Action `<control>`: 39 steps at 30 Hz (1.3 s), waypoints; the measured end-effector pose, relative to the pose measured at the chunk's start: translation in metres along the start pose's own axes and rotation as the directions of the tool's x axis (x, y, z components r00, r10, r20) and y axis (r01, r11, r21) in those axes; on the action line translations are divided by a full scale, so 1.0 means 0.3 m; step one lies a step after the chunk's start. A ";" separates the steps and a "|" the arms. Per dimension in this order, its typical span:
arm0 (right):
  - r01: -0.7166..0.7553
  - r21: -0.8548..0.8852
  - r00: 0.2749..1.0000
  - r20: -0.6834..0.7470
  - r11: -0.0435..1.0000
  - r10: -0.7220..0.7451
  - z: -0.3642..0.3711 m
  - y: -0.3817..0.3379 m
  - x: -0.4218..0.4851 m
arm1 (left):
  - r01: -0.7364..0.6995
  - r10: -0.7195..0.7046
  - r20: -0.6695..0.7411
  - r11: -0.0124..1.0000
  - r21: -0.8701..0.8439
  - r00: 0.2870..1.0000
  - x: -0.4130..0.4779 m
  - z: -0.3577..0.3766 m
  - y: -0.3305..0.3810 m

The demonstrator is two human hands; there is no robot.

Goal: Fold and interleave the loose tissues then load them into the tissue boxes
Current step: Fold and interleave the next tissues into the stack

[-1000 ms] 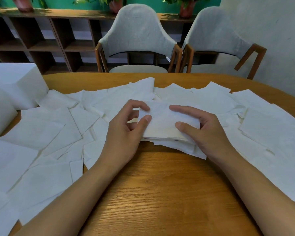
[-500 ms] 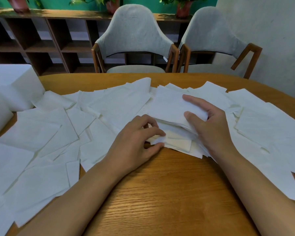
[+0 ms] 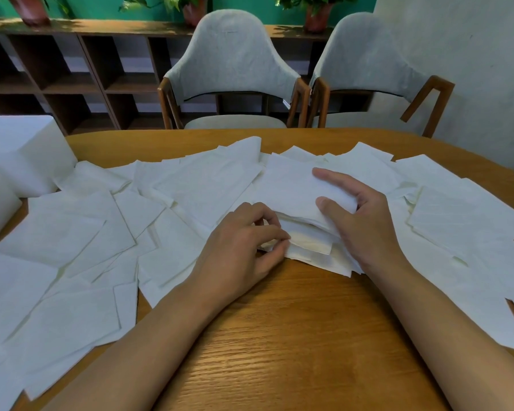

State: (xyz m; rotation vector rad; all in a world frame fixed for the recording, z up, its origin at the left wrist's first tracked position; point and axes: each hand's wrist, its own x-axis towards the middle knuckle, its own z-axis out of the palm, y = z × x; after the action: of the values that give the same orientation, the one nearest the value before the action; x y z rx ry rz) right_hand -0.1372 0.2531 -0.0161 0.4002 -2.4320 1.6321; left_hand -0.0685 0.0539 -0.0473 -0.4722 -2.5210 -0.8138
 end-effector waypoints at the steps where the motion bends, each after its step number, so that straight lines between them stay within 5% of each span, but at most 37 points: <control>1: 0.000 0.001 1.000 0.001 1.000 0.000 0.001 0.001 0.000 | -0.016 0.016 -0.003 1.000 0.011 1.000 0.000 -0.005 0.004; 7: 0.013 -0.012 0.998 0.060 1.000 -0.012 -0.003 0.006 0.000 | -0.064 0.064 -0.081 0.998 -0.005 0.995 -0.016 -0.059 0.045; 16: -0.098 0.256 0.948 0.319 0.962 0.012 0.003 -0.023 -0.036 | 0.221 -0.291 -0.126 0.891 -0.396 0.949 0.002 -0.118 0.027; 20: -0.044 0.134 0.958 0.286 0.990 0.003 0.020 -0.039 -0.048 | 0.286 -0.360 -0.103 0.858 -0.427 0.927 0.009 -0.124 0.000; 26: -0.054 0.174 0.953 0.302 0.983 -0.001 0.013 -0.034 -0.044 | 0.384 -0.467 -0.051 0.778 -0.497 0.883 0.020 -0.140 -0.030; 30: 0.055 -0.018 0.937 0.347 0.998 -0.045 0.031 -0.025 -0.040 | 0.408 -0.482 -0.016 0.759 -0.508 0.876 0.014 -0.131 -0.027; 39: 0.081 -0.006 0.937 0.340 0.997 -0.074 0.052 -0.031 -0.052 | 0.413 -0.503 -0.047 0.757 -0.505 0.863 0.015 -0.115 -0.025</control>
State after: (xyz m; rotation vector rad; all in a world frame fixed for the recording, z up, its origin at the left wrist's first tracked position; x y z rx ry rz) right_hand -0.1196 0.2372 -0.0186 0.8276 -2.6289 1.6184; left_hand -0.0651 0.0279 -0.0234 0.1018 -2.2680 -1.6165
